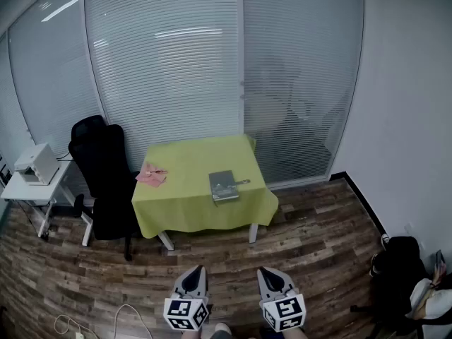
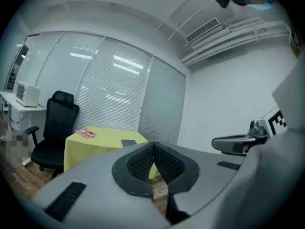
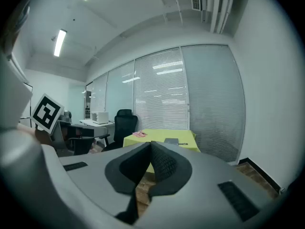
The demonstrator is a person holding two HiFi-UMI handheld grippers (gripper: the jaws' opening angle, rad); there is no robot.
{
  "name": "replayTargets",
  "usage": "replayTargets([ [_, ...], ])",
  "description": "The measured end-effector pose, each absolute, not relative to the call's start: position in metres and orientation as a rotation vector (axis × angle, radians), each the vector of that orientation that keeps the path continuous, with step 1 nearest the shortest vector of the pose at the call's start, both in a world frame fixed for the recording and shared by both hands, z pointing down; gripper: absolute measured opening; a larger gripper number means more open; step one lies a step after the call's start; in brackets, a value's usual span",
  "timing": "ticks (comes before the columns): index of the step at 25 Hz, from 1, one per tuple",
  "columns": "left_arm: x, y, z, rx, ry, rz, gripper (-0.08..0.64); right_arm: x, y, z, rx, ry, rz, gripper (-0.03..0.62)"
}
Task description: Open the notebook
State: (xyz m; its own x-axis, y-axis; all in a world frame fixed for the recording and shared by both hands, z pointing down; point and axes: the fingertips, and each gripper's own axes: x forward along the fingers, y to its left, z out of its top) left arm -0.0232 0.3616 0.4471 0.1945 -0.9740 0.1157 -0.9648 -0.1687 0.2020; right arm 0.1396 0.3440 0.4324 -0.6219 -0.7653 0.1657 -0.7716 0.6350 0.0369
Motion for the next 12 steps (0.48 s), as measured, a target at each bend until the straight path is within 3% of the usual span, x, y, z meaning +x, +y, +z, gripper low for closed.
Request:
replayTargets([
  [12, -0.044, 0.374, 0.458, 2.137, -1.923, -0.075, 0.025, 0.151, 0.346, 0.44, 1.285, -2.664, 0.055, 0.012],
])
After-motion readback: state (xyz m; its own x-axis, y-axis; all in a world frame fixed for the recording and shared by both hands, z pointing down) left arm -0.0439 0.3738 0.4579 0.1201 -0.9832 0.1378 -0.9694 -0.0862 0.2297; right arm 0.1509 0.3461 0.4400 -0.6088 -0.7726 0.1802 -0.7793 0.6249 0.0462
